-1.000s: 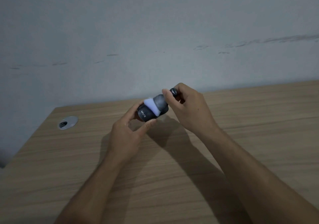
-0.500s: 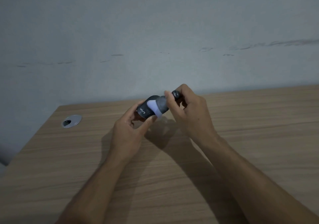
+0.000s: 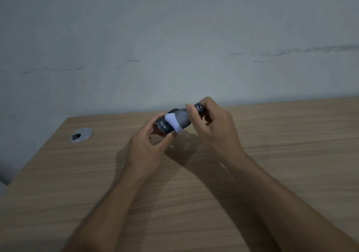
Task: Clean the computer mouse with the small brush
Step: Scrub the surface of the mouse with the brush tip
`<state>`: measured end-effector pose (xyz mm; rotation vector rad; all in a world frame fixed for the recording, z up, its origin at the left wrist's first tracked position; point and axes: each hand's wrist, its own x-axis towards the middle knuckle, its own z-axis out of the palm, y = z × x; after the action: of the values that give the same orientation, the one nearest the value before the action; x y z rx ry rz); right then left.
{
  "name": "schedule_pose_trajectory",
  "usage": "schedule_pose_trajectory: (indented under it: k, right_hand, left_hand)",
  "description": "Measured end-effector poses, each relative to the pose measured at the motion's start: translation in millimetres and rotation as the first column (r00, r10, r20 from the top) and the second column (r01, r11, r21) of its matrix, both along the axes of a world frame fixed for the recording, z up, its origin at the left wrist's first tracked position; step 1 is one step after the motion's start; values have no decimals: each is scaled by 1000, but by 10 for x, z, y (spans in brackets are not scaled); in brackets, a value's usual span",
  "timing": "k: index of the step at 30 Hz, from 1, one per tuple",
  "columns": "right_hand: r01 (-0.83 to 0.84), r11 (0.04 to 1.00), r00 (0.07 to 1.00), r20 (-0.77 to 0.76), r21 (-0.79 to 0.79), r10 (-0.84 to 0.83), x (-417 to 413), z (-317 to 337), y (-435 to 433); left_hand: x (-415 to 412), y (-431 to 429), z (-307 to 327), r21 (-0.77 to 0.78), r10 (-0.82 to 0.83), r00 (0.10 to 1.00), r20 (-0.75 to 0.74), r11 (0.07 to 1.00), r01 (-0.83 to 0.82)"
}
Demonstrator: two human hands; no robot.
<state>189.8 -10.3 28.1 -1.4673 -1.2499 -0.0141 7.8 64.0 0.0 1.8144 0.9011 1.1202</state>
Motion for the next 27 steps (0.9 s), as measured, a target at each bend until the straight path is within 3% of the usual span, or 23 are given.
schedule_pose_trajectory:
  k: [5,7,11,16,23,27]
  right_hand:
    - [191,981,971,155,-33,-184,244,-185,41]
    - [229,973,966,126,-19,-225,327,-195,15]
    - [116,993,993,35,11,-116,121,-36,-16]
    - [-94,995,968,233,12,89,-213,5,22]
    - [74,997,965,249,36,-80,-103,-86,52]
    - [140,987,972,177,74,-152,-69,-15,32]
  left_hand:
    - [-26,25,-61,47,-12,999,38,999,10]
    - [-13,36,-54,65,12,999,43,998,-15]
    - [16,37,-70,125,55,998,-28,991,-51]
    - [28,18,-45,212,50,992,-117,977,-24]
    - [-9,72,-73,305,82,980,-181,952,-23]
    - [13,41,-20,326,90,984,-157,945,-34]
